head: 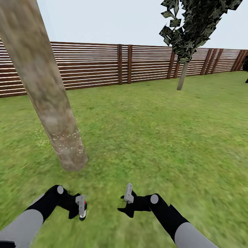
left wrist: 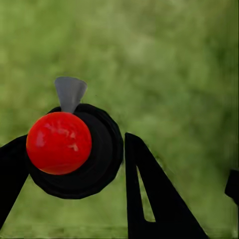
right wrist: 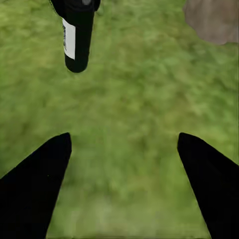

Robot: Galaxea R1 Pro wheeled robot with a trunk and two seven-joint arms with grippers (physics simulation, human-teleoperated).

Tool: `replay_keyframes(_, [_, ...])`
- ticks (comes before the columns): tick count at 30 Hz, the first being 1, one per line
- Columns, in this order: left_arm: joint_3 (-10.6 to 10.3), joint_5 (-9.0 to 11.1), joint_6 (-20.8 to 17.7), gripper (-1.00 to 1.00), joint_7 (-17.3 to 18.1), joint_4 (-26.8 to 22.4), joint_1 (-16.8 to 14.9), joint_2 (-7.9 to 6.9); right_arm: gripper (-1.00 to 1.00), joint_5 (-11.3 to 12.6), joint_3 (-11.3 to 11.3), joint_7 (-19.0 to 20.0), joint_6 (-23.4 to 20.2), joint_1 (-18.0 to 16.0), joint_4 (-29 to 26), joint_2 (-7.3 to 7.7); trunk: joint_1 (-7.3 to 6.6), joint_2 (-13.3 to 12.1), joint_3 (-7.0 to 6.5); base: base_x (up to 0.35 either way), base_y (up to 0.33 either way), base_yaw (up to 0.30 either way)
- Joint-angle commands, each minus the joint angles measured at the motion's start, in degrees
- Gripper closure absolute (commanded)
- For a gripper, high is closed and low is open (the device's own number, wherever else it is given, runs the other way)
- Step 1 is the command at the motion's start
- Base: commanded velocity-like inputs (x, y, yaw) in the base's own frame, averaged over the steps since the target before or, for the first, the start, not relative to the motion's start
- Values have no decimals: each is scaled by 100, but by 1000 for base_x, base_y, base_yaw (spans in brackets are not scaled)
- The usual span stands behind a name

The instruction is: In the garden, pick up the pesticide atomizer on the floor and spray pesticide onto both trees until each tree trunk is fully covered.

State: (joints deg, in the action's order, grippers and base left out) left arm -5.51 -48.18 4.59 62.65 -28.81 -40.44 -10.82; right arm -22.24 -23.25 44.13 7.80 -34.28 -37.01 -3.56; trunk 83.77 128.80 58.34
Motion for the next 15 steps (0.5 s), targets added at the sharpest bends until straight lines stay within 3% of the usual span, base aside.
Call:
replay_keyframes(1, [6,27,-4,100,13,2,3,-156,-100,0,4,-10,-2,0,11,2,0,0,0,0,0,0])
replay_keyframes(3, [30,72,-20,100,-22,11,8,-490,-100,2,23,-48,1,0,126,40,0,0,0,0,0,0])
replay_keyframes(4, [150,124,-24,100,-65,43,9,-617,-100,5,23,-169,6,2,292,104,0,0,0,0,0,0])
replay_keyframes(5, [386,203,-23,100,-202,201,9,-683,-100,16,23,-536,10,5,531,151,0,0,0,0,0,0])
replay_keyframes(6, [644,268,-17,100,-506,499,10,-714,-100,33,23,-1145,15,11,857,178,0,0,0,0,0,0])
replay_keyframes(8, [1176,482,-4,100,-1718,1330,10,-723,-100,186,23,-2728,18,16,1783,152,0,0,0,0,0,0])
replay_keyframes(9, [1534,849,35,100,-2900,2060,13,-721,-100,706,27,-3893,28,19,2370,91,0,0,0,0,0,0])
replay_keyframes(10, [1682,1176,110,100,-3540,2383,38,-713,-100,1184,29,-4375,71,22,2609,51,0,0,0,0,0,0])
replay_keyframes(11, [1787,1735,354,100,-4298,2604,236,-687,-100,1908,30,-4798,271,33,2798,40,0,0,0,0,0,0])
replay_keyframes(12, [1837,2306,659,100,-4875,2686,461,-659,-100,2422,31,-4990,579,45,2884,59,0,0,0,0,0,0])
replay_keyframes(13, [1853,2758,901,100,-5231,2715,613,-646,-100,2657,31,-5094,797,69,2918,103,0,0,0,0,0,0])
replay_keyframes(14, [1865,3552,1375,100,-5665,2734,912,-637,-100,2832,31,-5495,1157,236,2939,183,0,0,0,0,0,0])
replay_keyframes(15, [1868,3907,1645,100,-5776,2733,1068,-639,-100,2874,31,-5767,1428,360,2947,203,0,0,0,0,0,0])
